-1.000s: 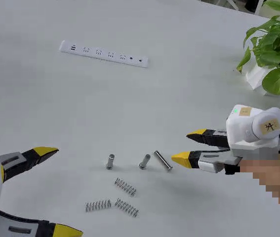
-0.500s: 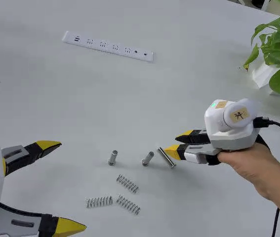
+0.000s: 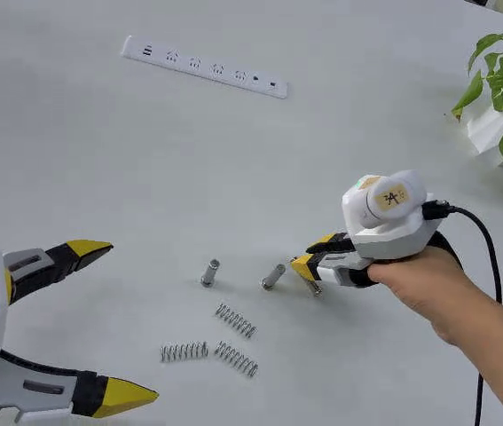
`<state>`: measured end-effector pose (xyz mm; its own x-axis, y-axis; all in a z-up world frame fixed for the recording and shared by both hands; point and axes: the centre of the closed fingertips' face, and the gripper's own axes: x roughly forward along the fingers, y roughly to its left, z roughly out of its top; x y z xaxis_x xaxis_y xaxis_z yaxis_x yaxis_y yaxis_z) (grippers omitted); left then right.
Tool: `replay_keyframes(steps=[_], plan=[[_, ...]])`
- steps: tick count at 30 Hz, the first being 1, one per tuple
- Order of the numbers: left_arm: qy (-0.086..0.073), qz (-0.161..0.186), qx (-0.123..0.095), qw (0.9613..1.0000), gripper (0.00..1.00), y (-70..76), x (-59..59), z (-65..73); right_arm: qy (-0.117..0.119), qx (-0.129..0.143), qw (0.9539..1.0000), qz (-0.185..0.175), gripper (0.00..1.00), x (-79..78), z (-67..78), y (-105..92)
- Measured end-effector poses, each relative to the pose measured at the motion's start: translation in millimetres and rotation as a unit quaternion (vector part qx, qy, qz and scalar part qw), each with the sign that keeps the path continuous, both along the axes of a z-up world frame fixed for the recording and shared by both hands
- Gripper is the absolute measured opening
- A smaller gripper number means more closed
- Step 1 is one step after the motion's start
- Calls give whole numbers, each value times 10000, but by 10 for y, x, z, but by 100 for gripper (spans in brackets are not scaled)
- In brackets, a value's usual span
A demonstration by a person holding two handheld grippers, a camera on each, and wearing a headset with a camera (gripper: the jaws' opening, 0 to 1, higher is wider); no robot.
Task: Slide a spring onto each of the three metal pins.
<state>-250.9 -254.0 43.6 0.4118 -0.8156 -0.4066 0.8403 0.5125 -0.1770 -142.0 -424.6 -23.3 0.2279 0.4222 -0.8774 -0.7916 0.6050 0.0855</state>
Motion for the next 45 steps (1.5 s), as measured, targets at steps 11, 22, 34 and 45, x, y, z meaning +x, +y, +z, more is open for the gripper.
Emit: replay_keyframes(steps=[11, 22, 34, 45], plan=[[19, 5, -17, 10000, 99, -3, -11, -10, 79, -117, 9999, -13, 13, 30, -79, 13], [42, 21, -26, 10000, 98, -2, -7, -19, 168, -202, 9996, 42, 10, 28, -144, 32], [53, 33, -48, 10000, 98, -5, -10, -23, 136, -272, 9995, 29, 7, 38, -162, 21], [50, 25, -58, 10000, 99, -11, -12, -18, 126, -296, 9995, -22, 6, 37, -166, 18]])
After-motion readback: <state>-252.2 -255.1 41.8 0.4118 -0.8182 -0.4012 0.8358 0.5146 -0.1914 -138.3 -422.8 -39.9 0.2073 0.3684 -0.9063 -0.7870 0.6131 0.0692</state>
